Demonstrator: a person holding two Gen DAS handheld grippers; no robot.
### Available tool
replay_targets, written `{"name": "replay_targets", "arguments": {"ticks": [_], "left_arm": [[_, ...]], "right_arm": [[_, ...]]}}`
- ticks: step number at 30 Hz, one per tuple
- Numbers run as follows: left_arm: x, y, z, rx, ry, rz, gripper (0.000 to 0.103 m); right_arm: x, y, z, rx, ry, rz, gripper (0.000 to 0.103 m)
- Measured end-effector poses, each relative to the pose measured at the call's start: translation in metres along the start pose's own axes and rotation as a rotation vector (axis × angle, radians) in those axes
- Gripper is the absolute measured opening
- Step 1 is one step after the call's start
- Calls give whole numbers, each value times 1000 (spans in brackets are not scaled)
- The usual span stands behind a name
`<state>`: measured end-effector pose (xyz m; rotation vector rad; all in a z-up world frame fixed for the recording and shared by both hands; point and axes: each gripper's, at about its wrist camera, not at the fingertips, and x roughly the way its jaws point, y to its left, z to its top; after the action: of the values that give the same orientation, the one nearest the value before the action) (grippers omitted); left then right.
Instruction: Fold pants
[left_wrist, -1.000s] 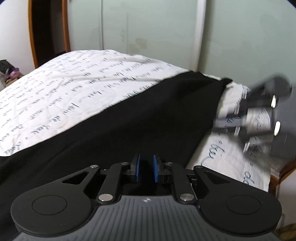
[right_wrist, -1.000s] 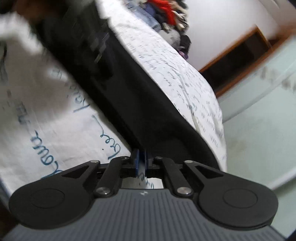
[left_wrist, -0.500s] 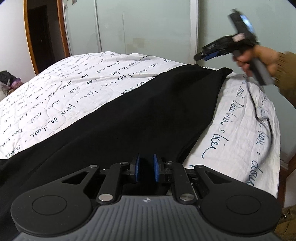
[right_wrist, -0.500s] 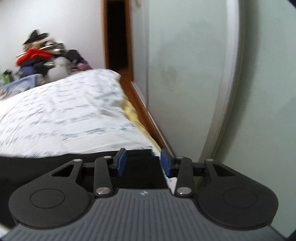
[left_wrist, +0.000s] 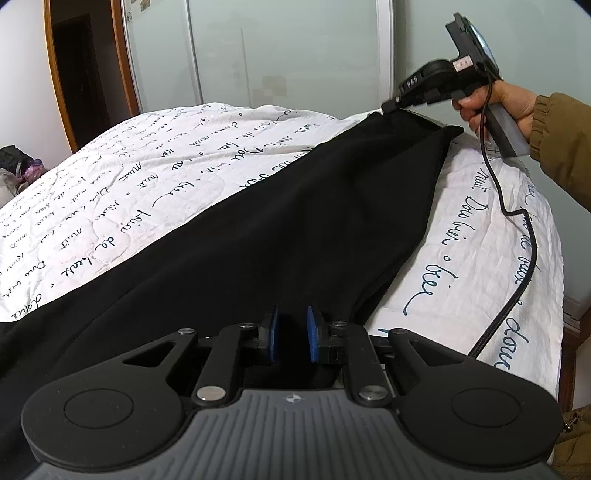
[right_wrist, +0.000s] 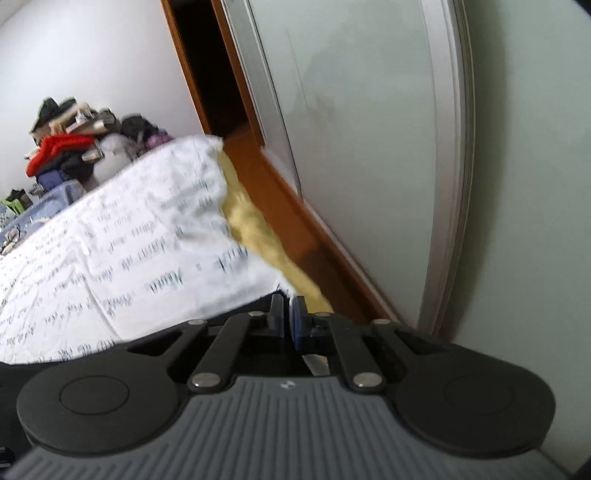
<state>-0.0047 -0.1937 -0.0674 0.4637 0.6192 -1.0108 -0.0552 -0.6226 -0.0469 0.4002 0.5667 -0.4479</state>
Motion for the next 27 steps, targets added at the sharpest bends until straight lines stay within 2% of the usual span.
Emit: {"name": "replay_targets", "arguments": {"ticks": [4, 6, 7, 10, 11, 15, 19, 20, 22, 23, 24, 25, 27], "left_arm": [[0, -2, 1, 7, 4, 8, 15], [0, -2, 2, 6, 5, 8, 15], [0, -1, 2, 5, 4, 6, 15], [0, 0, 2, 4, 3, 4, 16], [0, -1, 2, 4, 3, 4, 16], [0, -1, 1, 4, 0, 6, 16], [0, -1, 1, 6, 0, 7, 16], [0, -1, 1, 6, -1, 8, 16], [0, -2, 1, 7, -1, 9, 16], [0, -2, 1, 8, -2, 10, 16], [0, -2, 1, 9, -3, 10, 16], [0, -2, 1, 10, -3, 10, 16], [0, -2, 1, 11, -4, 12, 16]], "right_arm": [[-5, 2, 11, -12, -46, -59, 3], [1, 0, 12, -34, -17, -181, 16], [1, -1, 12, -34, -18, -203, 17], [-9, -9, 7, 43, -13, -5, 16], [-11, -6, 5, 25, 2, 17, 17], [-1, 0, -2, -38, 68, -9, 19], [11, 3, -8, -70, 87, -6, 41], [13, 7, -9, -99, 88, -20, 42], [14, 10, -13, -134, 88, -10, 41], [12, 11, -14, -145, 80, -10, 33], [10, 11, -16, -152, 75, -9, 16], [8, 11, -16, -159, 68, -24, 10], [3, 11, -15, -161, 40, -32, 7]]}}
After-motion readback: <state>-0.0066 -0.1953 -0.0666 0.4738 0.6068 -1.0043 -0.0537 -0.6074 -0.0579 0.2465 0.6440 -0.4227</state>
